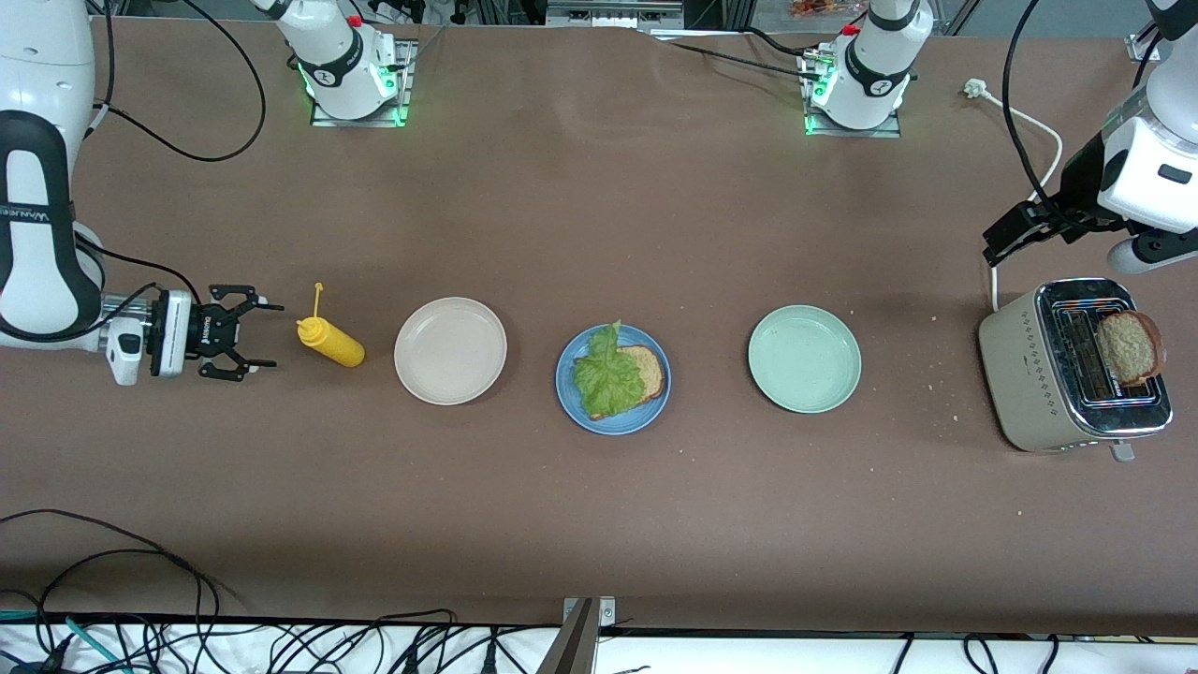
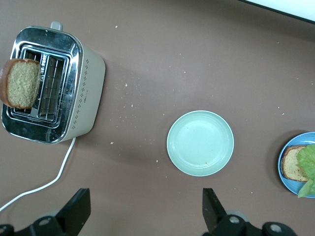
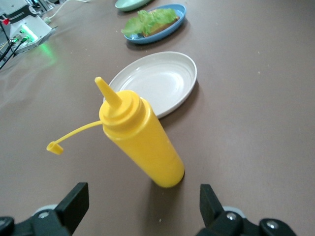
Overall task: Make sandwich in blue plate with both arms
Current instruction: 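Release the lettuce and move the right gripper back toward the yellow bottle, then close the right gripper around the yellow squeeze bottle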
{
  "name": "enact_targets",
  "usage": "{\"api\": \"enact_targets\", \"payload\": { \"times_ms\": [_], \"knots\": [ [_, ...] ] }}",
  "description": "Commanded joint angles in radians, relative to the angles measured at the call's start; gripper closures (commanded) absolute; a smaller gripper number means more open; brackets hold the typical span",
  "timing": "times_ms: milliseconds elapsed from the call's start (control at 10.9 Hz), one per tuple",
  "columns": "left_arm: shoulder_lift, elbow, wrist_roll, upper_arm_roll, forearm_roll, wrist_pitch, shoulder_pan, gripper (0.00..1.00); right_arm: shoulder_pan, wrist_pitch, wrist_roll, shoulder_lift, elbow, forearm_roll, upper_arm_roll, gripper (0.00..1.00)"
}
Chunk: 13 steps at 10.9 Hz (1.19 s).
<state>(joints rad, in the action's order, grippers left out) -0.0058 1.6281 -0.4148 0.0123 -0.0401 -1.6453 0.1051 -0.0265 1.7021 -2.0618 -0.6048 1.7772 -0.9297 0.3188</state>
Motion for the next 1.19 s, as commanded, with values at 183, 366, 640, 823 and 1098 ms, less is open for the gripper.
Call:
{"api": "enact_targets", "payload": {
  "times_ms": [183, 366, 640, 823, 1098],
  "knots": [
    [0.007, -0.024, 0.004, -0.003, -0.024, 0.016, -0.001, 0.0, -0.007, -0.082, -0.253, -0.068, -0.024, -0.124, -0.012, 0.0],
    [0.007, -0.024, 0.004, -0.003, -0.024, 0.016, -0.001, 0.0, -0.01, -0.082, -0.319, -0.098, -0.03, -0.127, -0.012, 0.0],
    [0.007, -0.024, 0.004, -0.003, -0.024, 0.016, -0.002, 0.0, -0.009, -0.085, -0.336, -0.112, -0.029, -0.133, -0.014, 0.0],
    [0.007, -0.024, 0.005, -0.002, -0.024, 0.016, -0.004, 0.0, -0.01, -0.087, -0.337, -0.112, -0.03, -0.144, -0.044, 0.0],
    [0.01, -0.022, 0.004, -0.002, -0.02, 0.016, -0.013, 0.0, -0.012, -0.088, -0.337, -0.113, -0.032, -0.164, -0.08, 0.0]
  ]
}}
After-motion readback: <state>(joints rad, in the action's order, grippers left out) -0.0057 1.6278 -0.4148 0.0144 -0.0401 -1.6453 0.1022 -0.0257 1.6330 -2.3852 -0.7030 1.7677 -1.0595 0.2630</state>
